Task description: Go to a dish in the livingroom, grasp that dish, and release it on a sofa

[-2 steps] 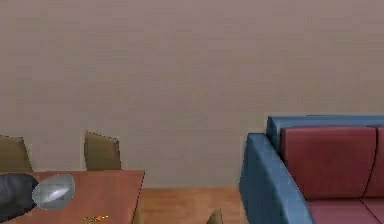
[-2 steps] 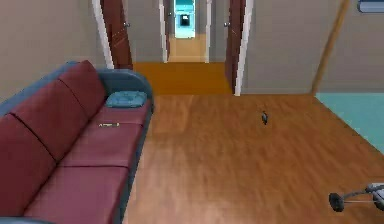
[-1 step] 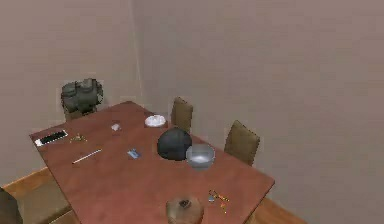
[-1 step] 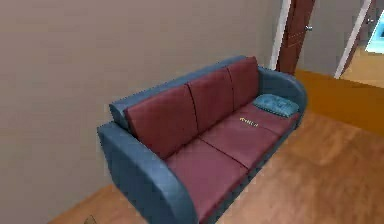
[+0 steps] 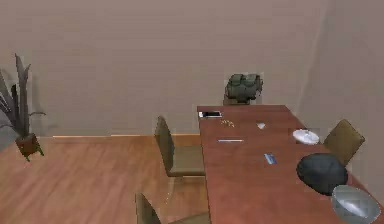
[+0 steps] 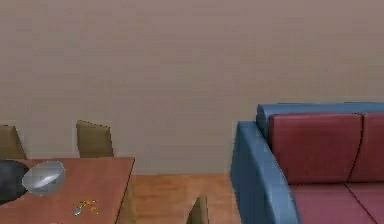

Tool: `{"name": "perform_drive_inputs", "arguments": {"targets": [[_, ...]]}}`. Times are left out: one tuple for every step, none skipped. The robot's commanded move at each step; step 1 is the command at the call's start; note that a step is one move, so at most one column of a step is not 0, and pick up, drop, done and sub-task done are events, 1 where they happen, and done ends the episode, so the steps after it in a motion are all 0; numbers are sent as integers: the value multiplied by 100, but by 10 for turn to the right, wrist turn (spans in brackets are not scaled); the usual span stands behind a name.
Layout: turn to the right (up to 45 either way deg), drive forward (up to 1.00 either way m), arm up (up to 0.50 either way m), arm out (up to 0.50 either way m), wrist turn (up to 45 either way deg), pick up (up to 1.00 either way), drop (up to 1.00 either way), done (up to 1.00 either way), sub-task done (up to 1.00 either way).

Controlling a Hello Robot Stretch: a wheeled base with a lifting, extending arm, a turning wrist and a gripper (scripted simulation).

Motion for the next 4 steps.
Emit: {"name": "perform_drive_inputs", "arguments": {"targets": [[-360, 0, 0, 0, 0, 0, 0, 0, 0], [0, 0, 50, 0, 0, 0, 0, 0, 0], [0, 0, 26, 0, 0, 0, 0, 0, 0], [0, 0, 0, 50, 0, 0, 0, 0, 0]]}}
